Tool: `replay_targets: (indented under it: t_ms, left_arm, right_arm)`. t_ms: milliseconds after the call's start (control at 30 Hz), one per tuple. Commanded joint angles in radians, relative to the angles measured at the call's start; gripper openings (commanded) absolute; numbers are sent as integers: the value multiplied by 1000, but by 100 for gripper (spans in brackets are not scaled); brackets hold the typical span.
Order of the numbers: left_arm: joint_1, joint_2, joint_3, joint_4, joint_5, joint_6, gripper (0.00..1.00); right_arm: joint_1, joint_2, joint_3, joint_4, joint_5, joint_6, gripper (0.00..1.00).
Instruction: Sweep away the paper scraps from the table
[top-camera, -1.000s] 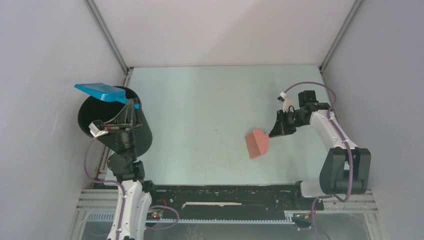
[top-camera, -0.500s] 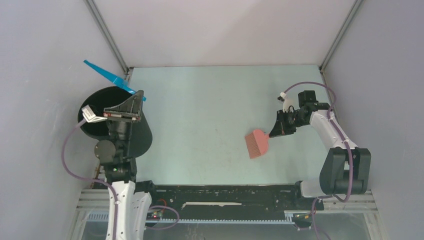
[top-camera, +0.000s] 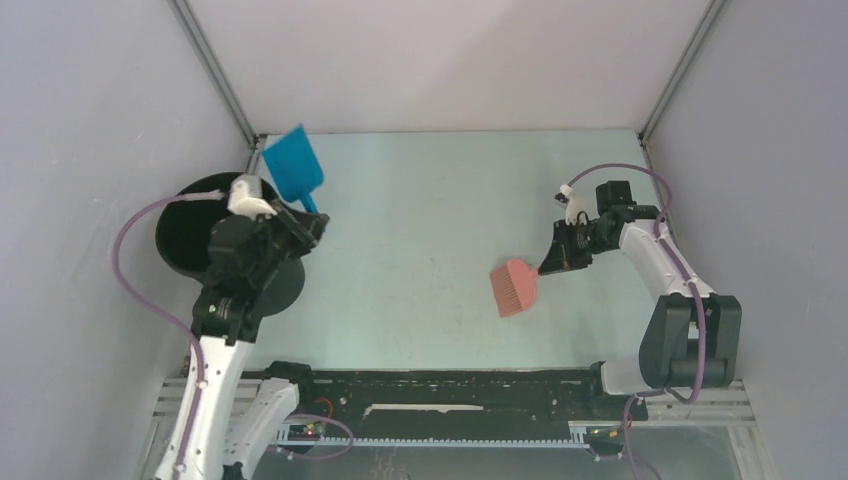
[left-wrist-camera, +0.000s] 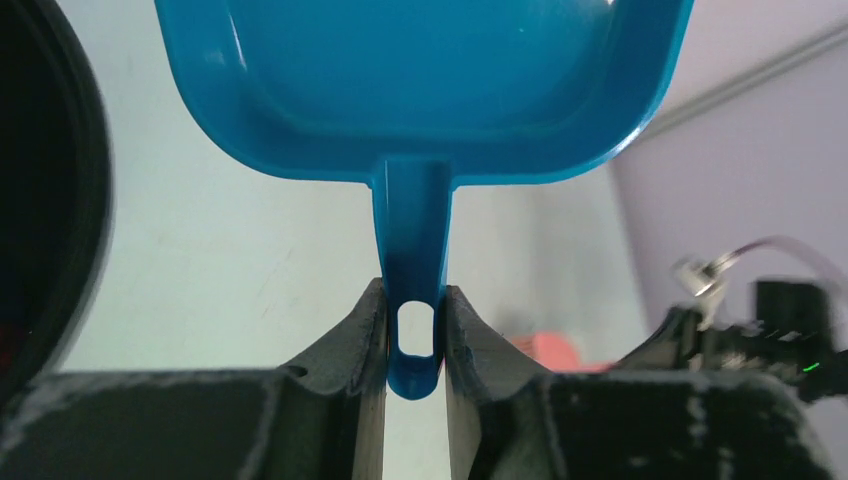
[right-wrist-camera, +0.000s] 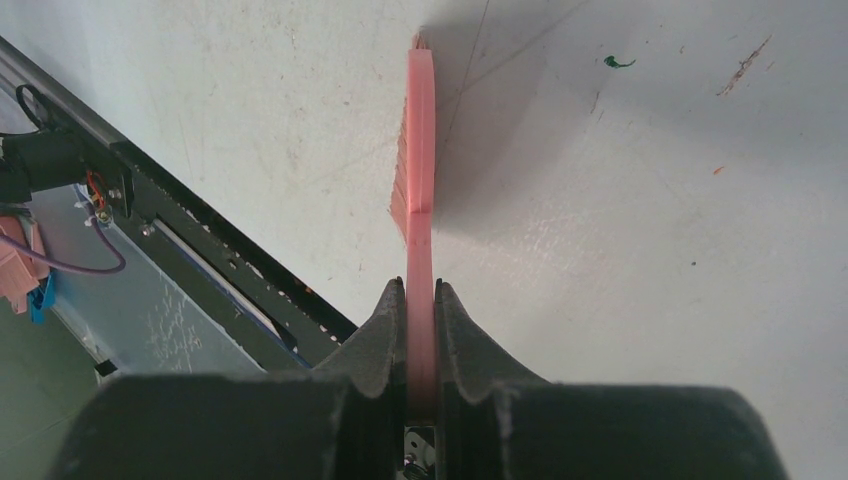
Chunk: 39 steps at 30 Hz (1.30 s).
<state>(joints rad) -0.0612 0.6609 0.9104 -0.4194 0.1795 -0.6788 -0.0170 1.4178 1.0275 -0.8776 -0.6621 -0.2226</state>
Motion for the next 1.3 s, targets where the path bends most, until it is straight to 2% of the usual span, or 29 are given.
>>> replay_targets:
  t_ms: [0,133,367,467,567,800,1133,1167,1267]
  left_arm:
    - [-169,51,57,-211,-200,219,0]
    - [-331,118,81,-237,-312,277,0]
    - [-571,435,190,-300,-342,349,0]
    - [-631,563,246,-342,-369,403,0]
    - [-683,651,241,-332,-357,441,2]
    - [-776,811,199,-322,-273,473,5]
    - [-800,910,149,-313,-130,466,13]
    - [-799,921,153,-317,-123,466,14]
    - [-799,948,167,-331,-107,463,26]
  right_arm:
    - [14,23,2,6,18,-25,0]
    - [14,30,3,6,-34,-30,0]
    - [43,87,23,-80,-157,-106,0]
    - [76,108,27,-92,-162,-115,0]
    - [116,142,28,-103,-174,-126,0]
    - [233,248,59,-133,-150,-136,0]
    - [306,361,81,-96,-22,-93,2]
    - [305,363,81,-88,-2,-88,5]
    - [301,365,83,-67,41,-70,19]
